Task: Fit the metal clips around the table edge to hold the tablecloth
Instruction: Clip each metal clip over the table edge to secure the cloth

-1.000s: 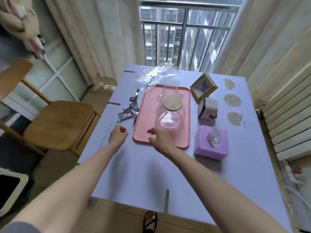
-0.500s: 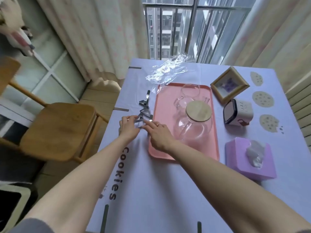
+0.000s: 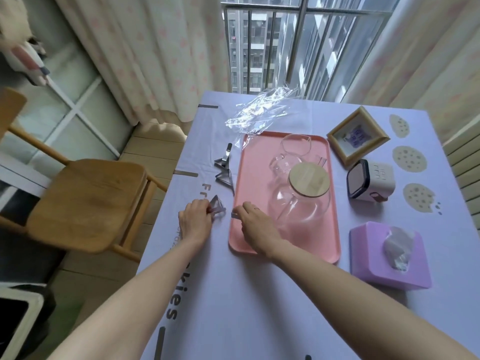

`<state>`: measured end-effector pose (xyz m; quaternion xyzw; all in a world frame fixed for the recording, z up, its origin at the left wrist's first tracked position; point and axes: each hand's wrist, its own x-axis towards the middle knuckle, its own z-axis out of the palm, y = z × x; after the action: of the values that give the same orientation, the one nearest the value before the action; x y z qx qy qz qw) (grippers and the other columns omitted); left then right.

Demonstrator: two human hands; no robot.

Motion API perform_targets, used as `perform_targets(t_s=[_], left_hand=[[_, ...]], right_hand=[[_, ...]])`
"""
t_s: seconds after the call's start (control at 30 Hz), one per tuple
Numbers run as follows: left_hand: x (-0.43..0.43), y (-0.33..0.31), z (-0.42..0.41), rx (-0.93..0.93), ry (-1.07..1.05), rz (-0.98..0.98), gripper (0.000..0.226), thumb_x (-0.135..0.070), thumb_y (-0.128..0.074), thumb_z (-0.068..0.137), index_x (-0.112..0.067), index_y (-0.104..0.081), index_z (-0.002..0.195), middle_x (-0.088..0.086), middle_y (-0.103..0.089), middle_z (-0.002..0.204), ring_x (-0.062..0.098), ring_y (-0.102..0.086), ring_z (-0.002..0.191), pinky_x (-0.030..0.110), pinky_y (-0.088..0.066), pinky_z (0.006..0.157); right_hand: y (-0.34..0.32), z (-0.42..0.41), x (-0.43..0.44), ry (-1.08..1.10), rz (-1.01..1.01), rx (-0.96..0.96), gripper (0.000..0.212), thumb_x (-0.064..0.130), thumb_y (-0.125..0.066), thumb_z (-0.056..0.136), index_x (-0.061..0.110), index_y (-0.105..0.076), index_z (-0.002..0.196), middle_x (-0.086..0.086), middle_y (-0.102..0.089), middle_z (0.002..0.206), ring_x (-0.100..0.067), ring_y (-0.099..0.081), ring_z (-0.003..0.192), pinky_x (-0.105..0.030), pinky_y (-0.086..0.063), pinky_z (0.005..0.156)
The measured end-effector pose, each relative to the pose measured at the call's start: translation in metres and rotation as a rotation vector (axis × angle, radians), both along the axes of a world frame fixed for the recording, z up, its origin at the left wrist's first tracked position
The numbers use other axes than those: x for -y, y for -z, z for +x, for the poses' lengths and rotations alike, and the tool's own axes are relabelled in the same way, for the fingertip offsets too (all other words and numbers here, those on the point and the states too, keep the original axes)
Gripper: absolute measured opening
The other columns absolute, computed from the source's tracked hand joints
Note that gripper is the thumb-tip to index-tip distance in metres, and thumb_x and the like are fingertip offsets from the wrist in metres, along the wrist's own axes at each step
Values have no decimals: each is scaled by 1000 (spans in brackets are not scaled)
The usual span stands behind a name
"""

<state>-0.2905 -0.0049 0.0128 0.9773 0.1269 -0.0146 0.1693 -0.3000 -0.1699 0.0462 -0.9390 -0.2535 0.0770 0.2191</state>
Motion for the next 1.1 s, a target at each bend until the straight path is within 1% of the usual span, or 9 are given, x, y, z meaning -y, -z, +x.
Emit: perform_targets(t_s=[0.13,0.23,0.33,0.47,0.57,0.7,0.77,0.93,1.1], left_hand=[[11,-15,-20,124,-204,-281,3,-12,-57,88,-10,-59,86,5,-61,94,27,-54,86,34,-38,73],[31,-26,-40,142,-254,-511,6,-7,-62,85,-11,-59,80,8,-64,87,28,-58,82,30,-39,67],[57,-37,-60,92,-251,-761,17,-4,-63,83,-14,-56,72,3,-64,72,22,-60,72,27,-41,64],[92,-53,-80,42,-254,-1035,10,-4,-63,84,-10,-60,77,6,-66,74,18,-62,71,25,-47,69],[117,-61,-93,-16,-221,-1122,8,-5,-66,83,0,-59,80,9,-64,75,17,-58,73,25,-46,71],[158,-73,-113,-78,-149,-1163,5,0,-62,83,-3,-59,80,8,-64,76,17,-59,75,30,-47,77],[182,-78,-123,-97,-117,-1148,7,0,-61,83,-6,-62,80,8,-65,76,17,-59,74,30,-47,75],[255,-88,-152,-114,-26,-1118,6,2,-58,84,4,-62,88,11,-66,79,18,-58,74,23,-44,67],[335,-98,-186,-110,30,-1168,10,-1,-58,86,-2,-66,90,9,-69,86,11,-61,77,28,-47,78]], right_hand=[[-12,-15,15,217,220,-168,35,-5,-47,84,6,-50,117,-10,-56,116,-27,-54,107,-37,-44,82],[-22,-26,22,340,343,-219,35,2,-57,83,10,-51,117,-2,-62,96,-25,-58,89,-27,-38,70],[-32,-38,28,425,439,-253,44,3,-63,80,13,-52,122,11,-47,66,-16,-50,69,-24,-37,65],[-44,-56,49,575,642,-361,33,12,-68,76,18,-63,108,7,-51,65,-14,-53,65,-31,-49,70],[-55,-72,71,696,830,-473,19,8,-65,78,18,-64,94,6,-58,66,-17,-62,68,-31,-57,69],[-58,-96,110,783,842,-478,19,17,-66,76,34,-60,81,-2,-67,77,-21,-66,77,-40,-57,75],[-62,-109,135,793,837,-480,17,19,-64,77,34,-61,82,-5,-68,78,-24,-67,77,-41,-57,74],[-75,-146,208,779,904,-482,11,9,-60,85,19,-63,89,-11,-63,70,-18,-62,56,-21,-48,53],[-82,-181,289,764,831,-472,11,16,-60,87,21,-69,92,5,-66,73,-12,-63,63,-23,-51,60]])
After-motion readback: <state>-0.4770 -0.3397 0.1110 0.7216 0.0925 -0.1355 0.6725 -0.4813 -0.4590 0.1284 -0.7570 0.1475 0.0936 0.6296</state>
